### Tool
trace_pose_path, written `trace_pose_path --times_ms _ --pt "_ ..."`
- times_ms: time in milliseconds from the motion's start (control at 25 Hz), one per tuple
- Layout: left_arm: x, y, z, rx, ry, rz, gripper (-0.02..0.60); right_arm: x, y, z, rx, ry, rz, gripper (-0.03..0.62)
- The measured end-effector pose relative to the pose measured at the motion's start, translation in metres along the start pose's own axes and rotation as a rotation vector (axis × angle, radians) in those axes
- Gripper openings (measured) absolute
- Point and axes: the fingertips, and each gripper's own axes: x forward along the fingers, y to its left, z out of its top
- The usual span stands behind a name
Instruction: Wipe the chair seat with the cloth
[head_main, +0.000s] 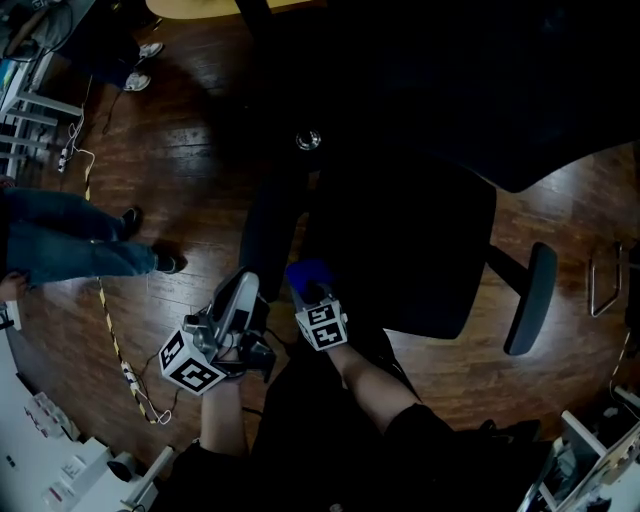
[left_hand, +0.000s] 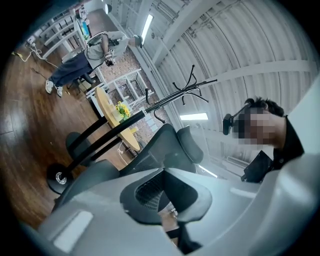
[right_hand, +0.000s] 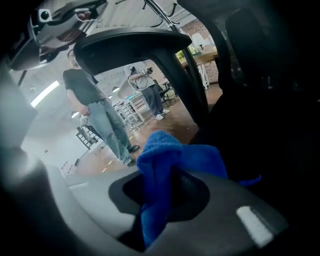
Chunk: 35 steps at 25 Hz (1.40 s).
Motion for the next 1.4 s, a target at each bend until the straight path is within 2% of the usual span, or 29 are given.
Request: trace_pose_path --times_ms 120,240,440,720,880,1080,1200,1280,1400 --pt "0.005 -0.001 -0.002 -0.006 0.012 -0.016 -0.012 -0.007 -0.002 -0.002 -0.015 0.001 0.0 0.067" --pt "0.016 -0.003 -0.006 -0.011 0.036 -0.045 -0.012 -0.022 -0.022 -0.01 0.031 -0.004 -0.056 0.066" --pt "0.04 -0.011 -0.023 -0.028 0.084 -0.1 -0.012 -0.085 -0.109 -0.058 0.133 0.015 -0.25 0.066" --pt "0.077 -0.022 -0.052 -0.042 0.163 -0.155 -0.012 -0.233 -0.233 -0.106 0.275 -0.043 -0.549 0.066" --pt "0.09 -0.025 -0.062 -0.042 0.19 -0.165 -0.012 -0.283 -0.269 -0.119 0.324 -0.098 -0.637 0.066" --pt "0.101 -0.031 -0.07 -0.039 0.201 -0.175 -0.012 -0.285 -0.277 -0.121 0.384 -0.115 -0.639 0.066" --pt "0.106 -0.042 -0.068 -0.027 0.202 -0.184 -0.012 -0.285 -0.272 -0.106 0.415 -0.148 -0.581 0.066" --pt "0.107 -0.055 -0.065 -0.017 0.208 -0.197 -0.012 -0.293 -0.256 -0.073 0.404 -0.219 -0.504 0.066" --pt "0.108 -0.085 -0.049 0.002 0.209 -0.227 -0.012 -0.323 -0.207 0.016 0.372 -0.403 -0.339 0.066"
